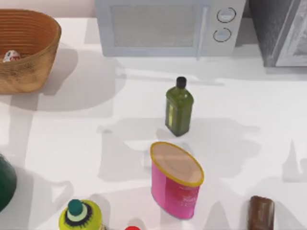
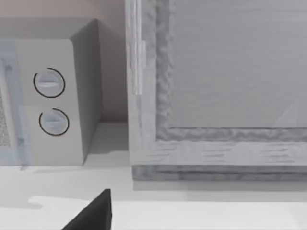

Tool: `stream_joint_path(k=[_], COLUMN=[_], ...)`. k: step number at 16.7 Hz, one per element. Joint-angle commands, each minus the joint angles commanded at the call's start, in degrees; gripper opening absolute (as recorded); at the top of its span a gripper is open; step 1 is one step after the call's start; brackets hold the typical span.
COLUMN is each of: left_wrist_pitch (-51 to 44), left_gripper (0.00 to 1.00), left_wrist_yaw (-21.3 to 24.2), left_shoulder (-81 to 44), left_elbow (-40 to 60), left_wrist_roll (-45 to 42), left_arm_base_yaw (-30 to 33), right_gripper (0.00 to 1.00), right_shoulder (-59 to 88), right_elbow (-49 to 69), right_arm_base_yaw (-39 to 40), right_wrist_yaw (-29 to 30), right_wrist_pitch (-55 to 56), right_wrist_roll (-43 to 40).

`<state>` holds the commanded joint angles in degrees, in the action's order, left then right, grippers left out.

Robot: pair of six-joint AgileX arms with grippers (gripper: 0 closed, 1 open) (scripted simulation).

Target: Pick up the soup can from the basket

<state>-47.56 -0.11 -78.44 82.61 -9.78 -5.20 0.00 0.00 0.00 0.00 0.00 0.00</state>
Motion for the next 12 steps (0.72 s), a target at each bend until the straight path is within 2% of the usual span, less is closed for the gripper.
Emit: stream_joint_path(k=[7,12], left_wrist_pitch=[-21.6,-32.5], left_gripper=[1.0,1.0], left_wrist_yaw=[2.5,3.7], left_shoulder=[-39.4,-61.1], left_elbow=[39.5,60.0], left_wrist_roll=[-0.8,0.7], left_arm_base_yaw=[0.2,-0.1], right_gripper=[1.0,1.0], right_shoulder=[0.0,0.0], right_elbow=[0.0,0.0], right_arm_base_yaw=[0.0,0.0], right_wrist_yaw=[0.0,0.0], right_wrist_pitch=[0.0,0.0], right_wrist_roll=[0.0,0.0])
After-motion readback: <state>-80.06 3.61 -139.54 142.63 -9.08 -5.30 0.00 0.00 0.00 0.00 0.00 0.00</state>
